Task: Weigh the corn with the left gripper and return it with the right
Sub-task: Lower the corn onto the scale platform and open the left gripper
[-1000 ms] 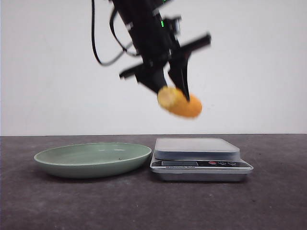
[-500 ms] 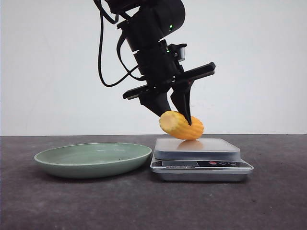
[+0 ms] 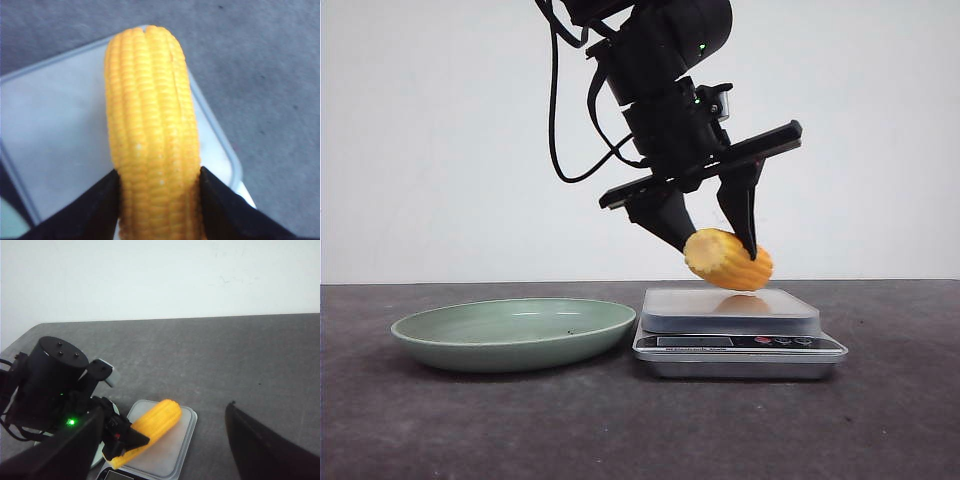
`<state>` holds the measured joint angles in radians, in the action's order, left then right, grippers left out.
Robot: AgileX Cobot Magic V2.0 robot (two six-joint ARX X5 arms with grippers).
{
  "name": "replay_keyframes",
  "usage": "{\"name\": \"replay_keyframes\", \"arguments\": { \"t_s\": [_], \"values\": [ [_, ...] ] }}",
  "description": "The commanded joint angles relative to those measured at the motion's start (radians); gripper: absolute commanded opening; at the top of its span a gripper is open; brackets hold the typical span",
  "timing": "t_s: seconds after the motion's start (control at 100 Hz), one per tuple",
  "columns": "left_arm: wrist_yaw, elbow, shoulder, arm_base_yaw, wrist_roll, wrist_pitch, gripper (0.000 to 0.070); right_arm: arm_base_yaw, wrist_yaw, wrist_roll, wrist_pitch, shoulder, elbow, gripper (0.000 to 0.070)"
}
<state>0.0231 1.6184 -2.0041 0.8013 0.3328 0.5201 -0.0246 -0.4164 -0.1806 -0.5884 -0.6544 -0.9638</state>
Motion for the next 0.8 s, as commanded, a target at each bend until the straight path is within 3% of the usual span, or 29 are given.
{"name": "replay_keyframes", "arguments": {
  "t_s": [0.0, 0.13, 0.24, 0.79],
  "values": [
    [-0.005, 0.025, -0.027, 0.009, 0.003, -0.011, 0.0274, -0.002, -0.002, -0.002, 0.004, -0.003, -0.014, 0.0484],
    [-0.005, 0.025, -0.027, 0.009, 0.001, -0.012, 0.0290, -0.002, -0.002, -0.002, 0.003, -0.003, -0.014, 0.0483],
    [-0.005, 0.025, -0.027, 0.009, 0.001, -0.013, 0.0410, -0.002, -0.002, -0.002, 0.003, -0.003, -0.014, 0.0484],
    [-0.029, 0.025, -0.023, 0.010, 0.001, -0.015, 0.0416, -0.002, -0.002, -0.002, 0.003, -0.003, -0.014, 0.0484]
  ]
}}
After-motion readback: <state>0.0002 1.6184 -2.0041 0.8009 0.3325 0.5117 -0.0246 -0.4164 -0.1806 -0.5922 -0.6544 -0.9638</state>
